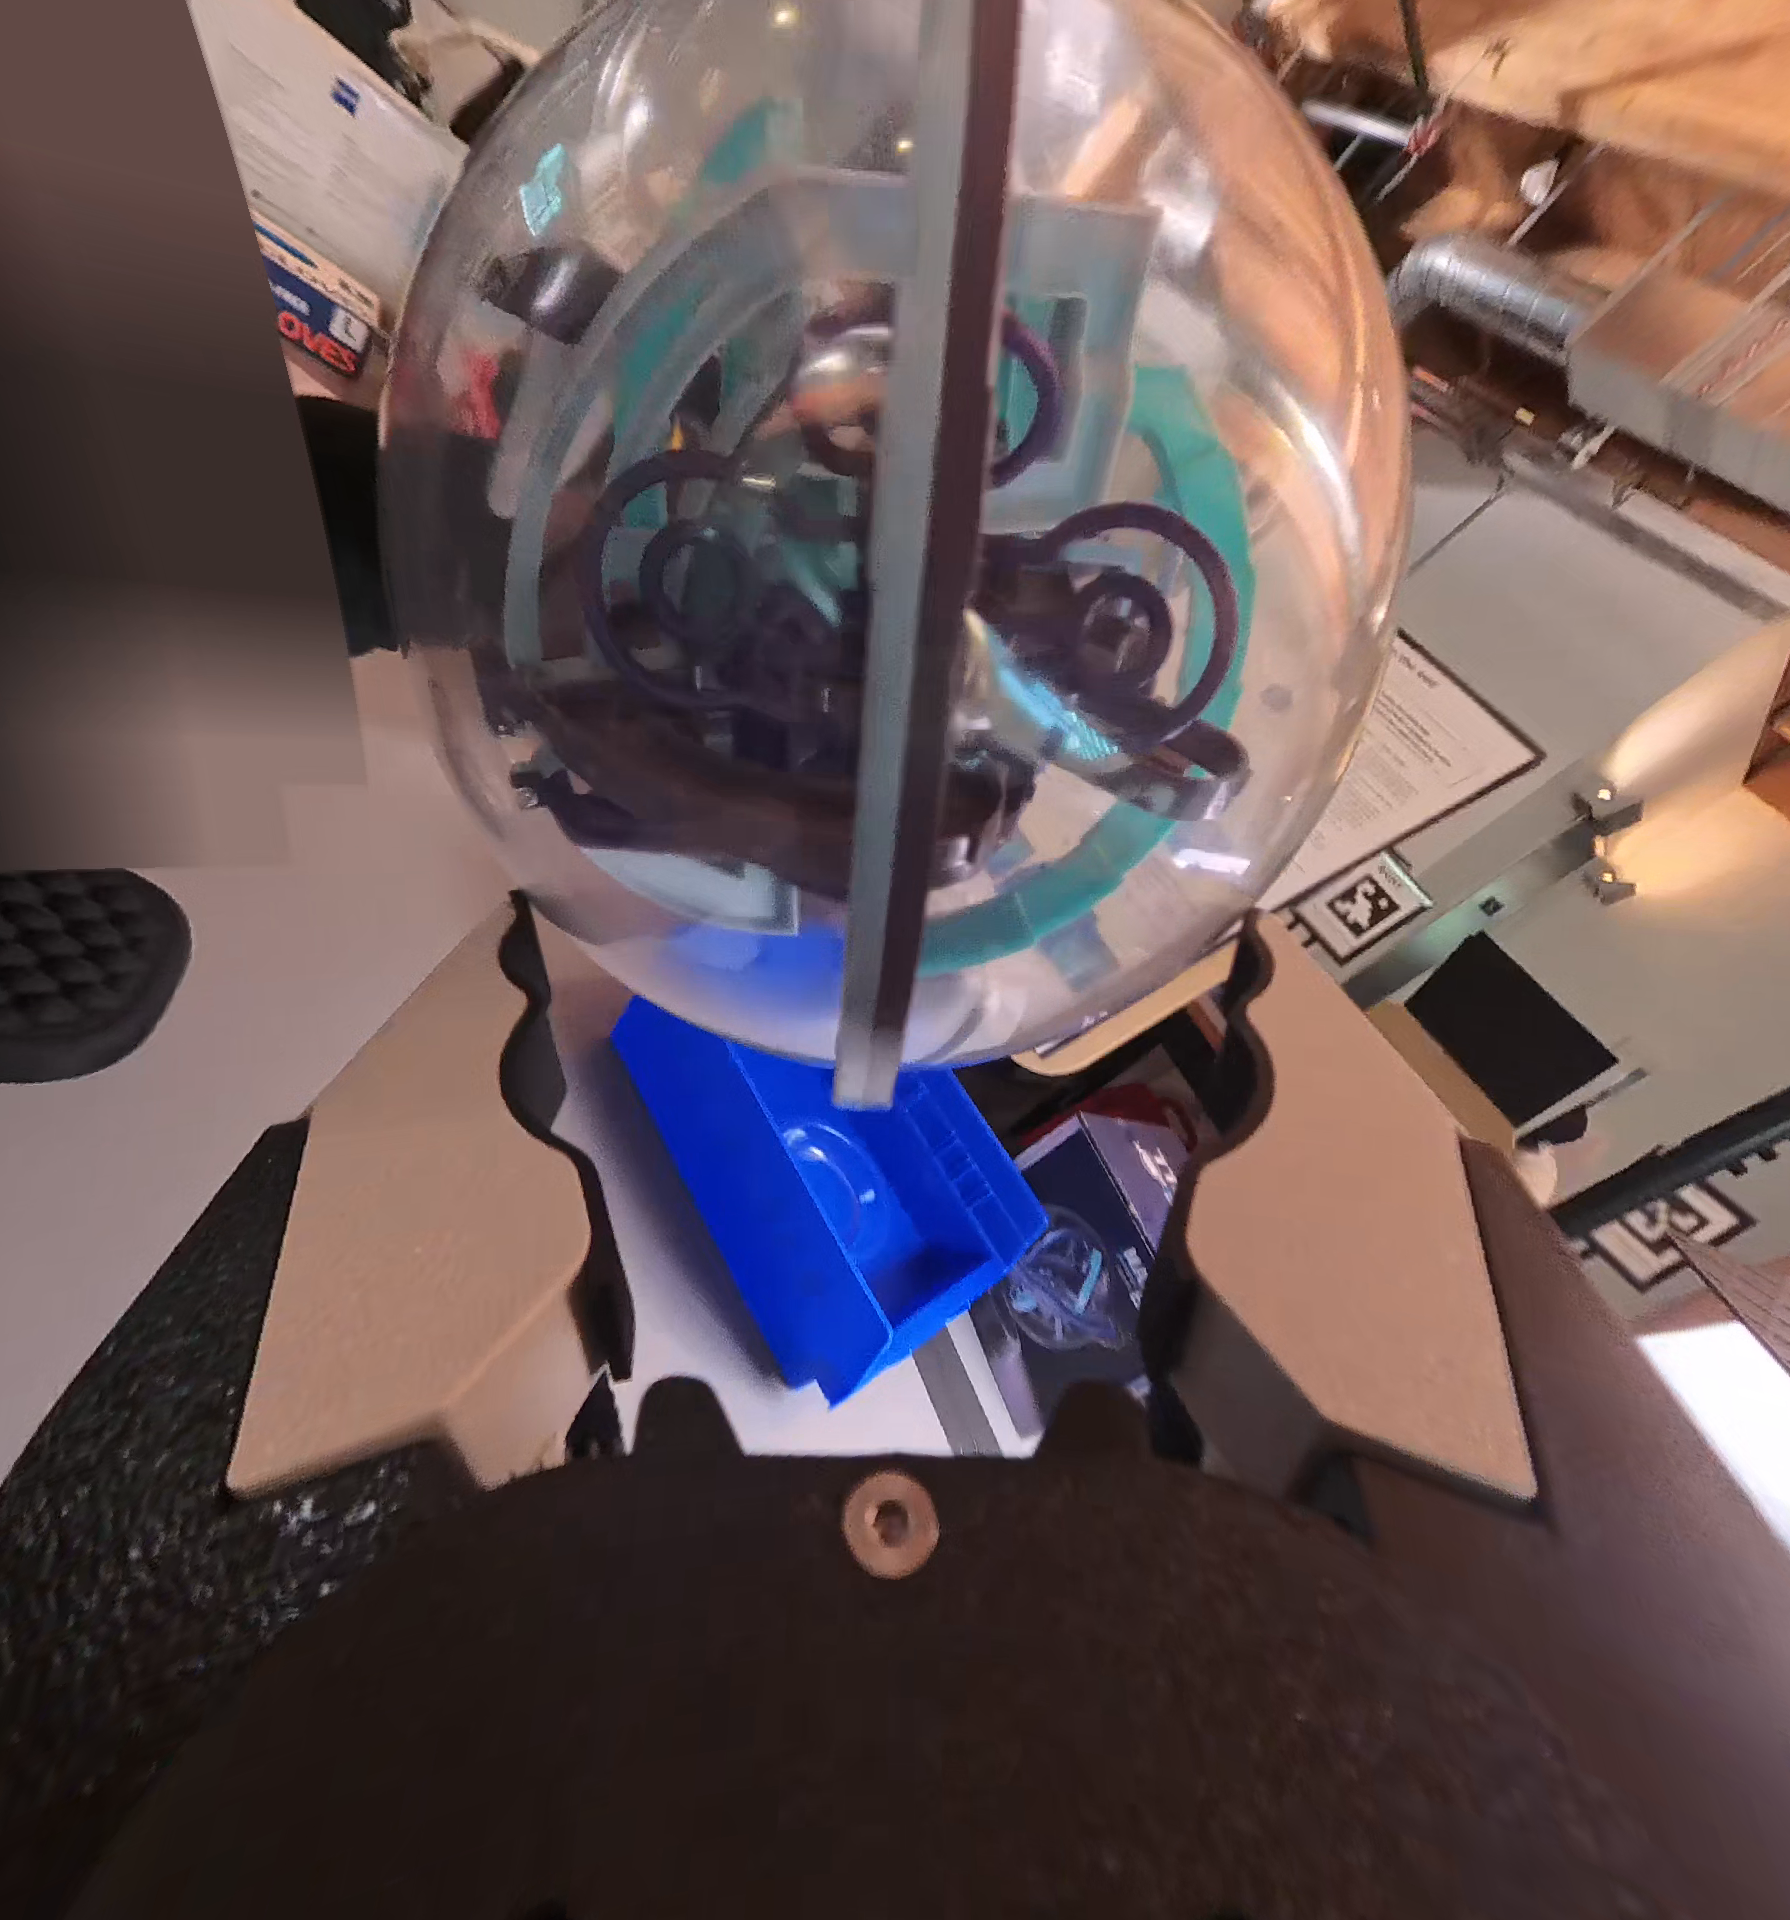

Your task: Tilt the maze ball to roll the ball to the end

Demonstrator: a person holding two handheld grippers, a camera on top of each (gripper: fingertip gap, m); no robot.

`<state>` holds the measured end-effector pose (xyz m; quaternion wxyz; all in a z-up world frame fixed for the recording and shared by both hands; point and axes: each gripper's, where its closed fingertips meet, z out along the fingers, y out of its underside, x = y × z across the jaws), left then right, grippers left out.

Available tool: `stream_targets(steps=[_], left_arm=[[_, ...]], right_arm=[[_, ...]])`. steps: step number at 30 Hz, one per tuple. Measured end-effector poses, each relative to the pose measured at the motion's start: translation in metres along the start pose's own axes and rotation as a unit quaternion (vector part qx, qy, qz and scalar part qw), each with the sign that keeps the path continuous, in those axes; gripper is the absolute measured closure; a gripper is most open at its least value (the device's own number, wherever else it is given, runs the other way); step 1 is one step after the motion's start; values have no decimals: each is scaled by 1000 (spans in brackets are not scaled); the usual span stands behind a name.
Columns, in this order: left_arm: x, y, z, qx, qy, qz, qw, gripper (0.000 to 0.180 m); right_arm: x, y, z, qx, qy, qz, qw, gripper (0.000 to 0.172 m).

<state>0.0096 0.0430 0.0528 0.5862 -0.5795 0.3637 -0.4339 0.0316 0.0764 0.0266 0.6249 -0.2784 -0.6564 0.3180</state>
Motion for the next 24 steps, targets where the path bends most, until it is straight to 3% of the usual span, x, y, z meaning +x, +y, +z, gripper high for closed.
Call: stream_targets(steps=[8,16,24], left_arm=[[14,27,-2,-23,55,4,998,35],[18,54,-5,-67,34,25,997,35],[17,69,-8,-93,-3,64,994,35]], right_arm=[[-29,2,2,83,17,-14,996,34],[-52,21,5,115,33,-21,993,33],[-61,39,11,98,33,-45,994,32]])
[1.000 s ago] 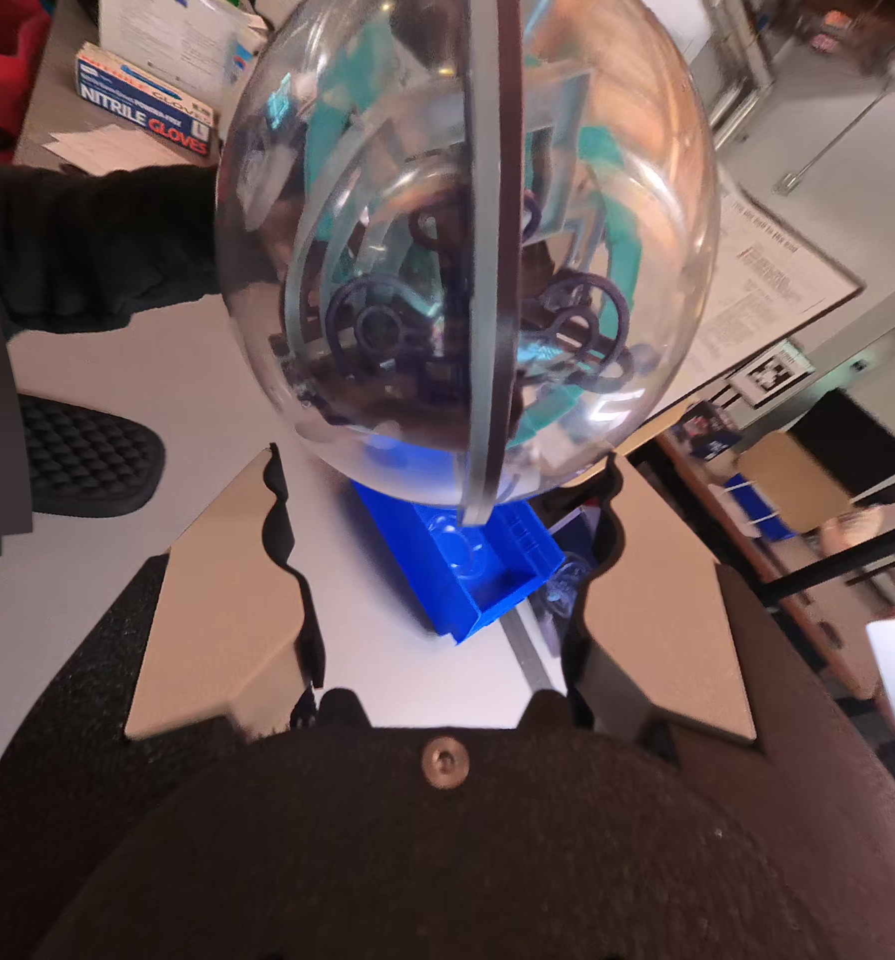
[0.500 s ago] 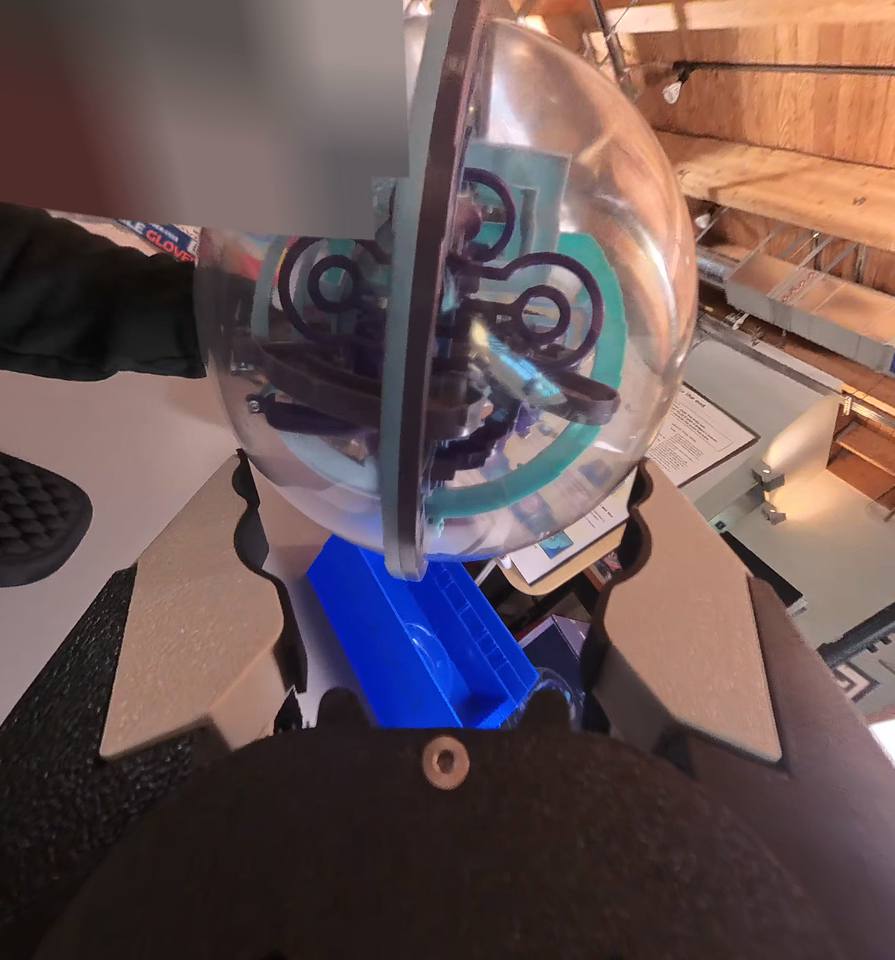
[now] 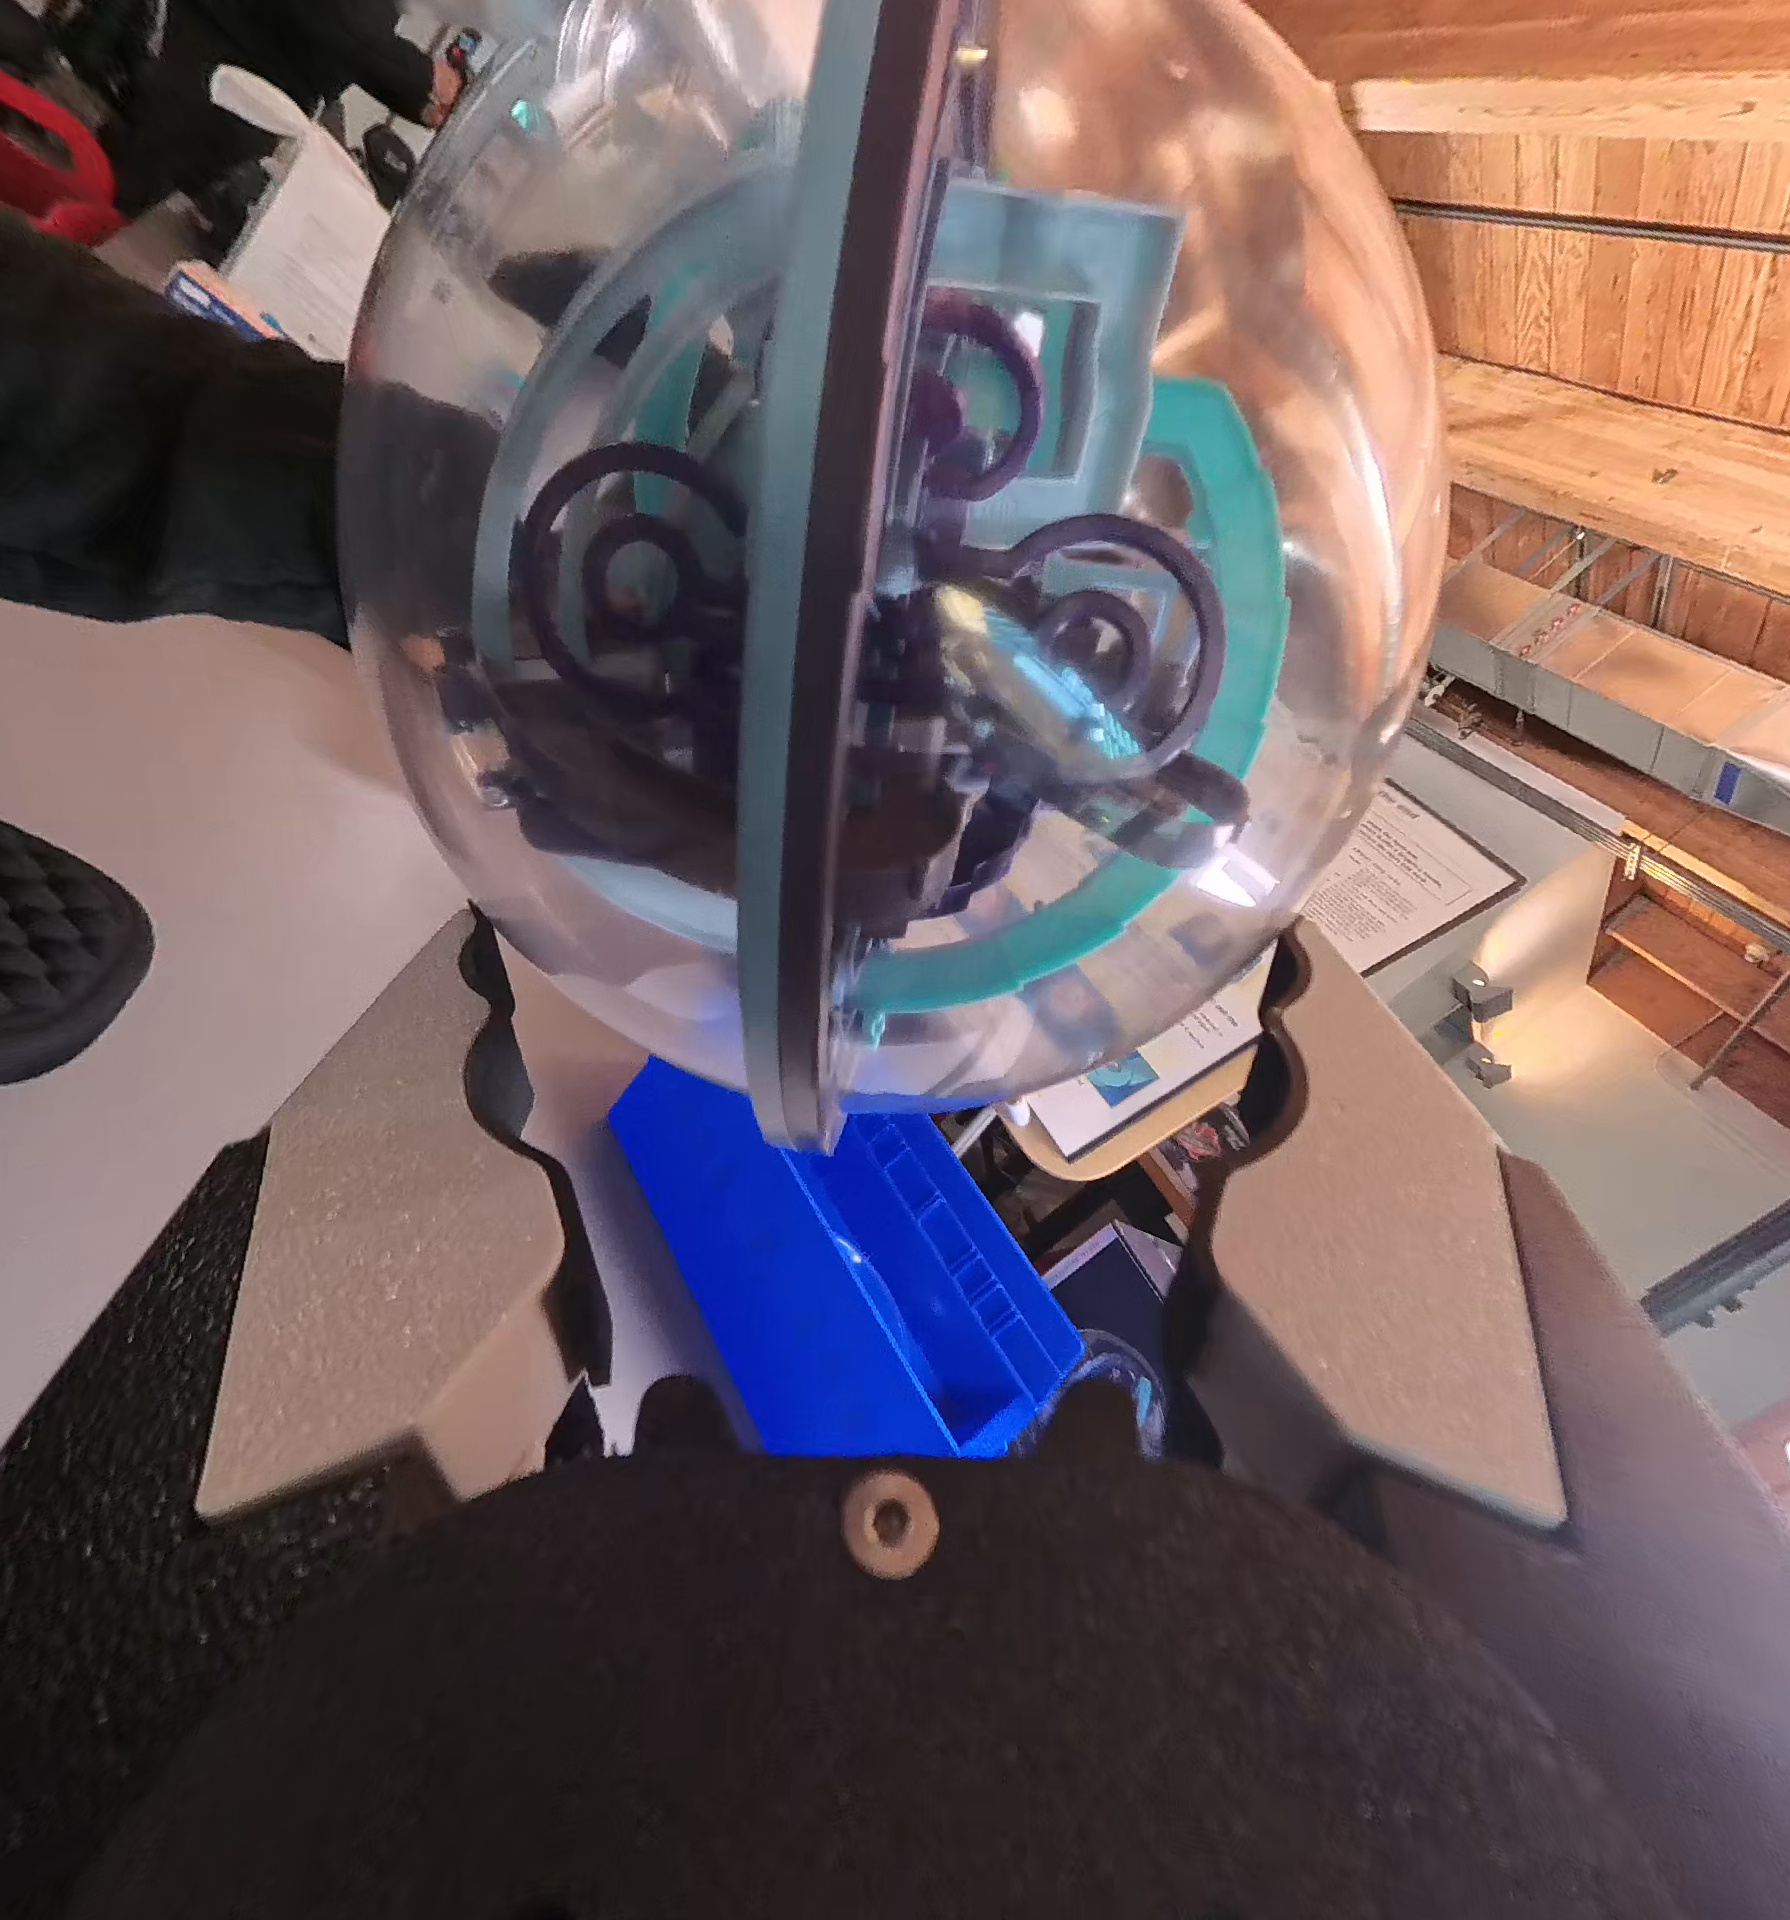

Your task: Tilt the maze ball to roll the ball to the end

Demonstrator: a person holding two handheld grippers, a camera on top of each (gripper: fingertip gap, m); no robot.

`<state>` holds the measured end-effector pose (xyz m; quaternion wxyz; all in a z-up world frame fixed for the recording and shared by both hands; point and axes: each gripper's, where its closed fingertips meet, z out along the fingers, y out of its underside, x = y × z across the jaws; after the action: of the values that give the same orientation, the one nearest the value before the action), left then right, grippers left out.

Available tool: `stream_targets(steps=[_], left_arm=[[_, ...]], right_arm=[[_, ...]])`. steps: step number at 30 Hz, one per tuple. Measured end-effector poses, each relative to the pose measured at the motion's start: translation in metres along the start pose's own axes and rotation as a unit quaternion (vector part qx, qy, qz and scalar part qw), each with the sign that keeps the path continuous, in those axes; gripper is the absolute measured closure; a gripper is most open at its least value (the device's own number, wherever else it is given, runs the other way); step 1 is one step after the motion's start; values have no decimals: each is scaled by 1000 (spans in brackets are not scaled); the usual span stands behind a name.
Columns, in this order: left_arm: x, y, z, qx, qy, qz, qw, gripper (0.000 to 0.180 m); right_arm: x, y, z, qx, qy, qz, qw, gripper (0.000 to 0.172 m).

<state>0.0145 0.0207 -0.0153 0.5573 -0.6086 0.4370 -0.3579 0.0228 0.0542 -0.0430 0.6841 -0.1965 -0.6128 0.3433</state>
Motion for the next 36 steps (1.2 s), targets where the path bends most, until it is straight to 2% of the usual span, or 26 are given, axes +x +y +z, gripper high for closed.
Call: stream_targets(steps=[8,13,21,28,36], left_arm=[[-3,9,2,-57,-54,15,997,34],[-5,-1,7,-97,-115,9,989,34],[-12,-55,9,-89,-185,-36,978,35],[-28,-108,11,-56,-267,-129,953,36],[-14,-134,24,-56,-300,-78,949,36]], right_arm=[[-6,21,5,-20,15,7,1000,32],[-2,25,11,-23,8,33,999,31],[29,-3,21,-7,-32,94,995,32],[57,-33,27,24,-116,202,972,33],[58,-63,17,72,-202,262,941,38]])
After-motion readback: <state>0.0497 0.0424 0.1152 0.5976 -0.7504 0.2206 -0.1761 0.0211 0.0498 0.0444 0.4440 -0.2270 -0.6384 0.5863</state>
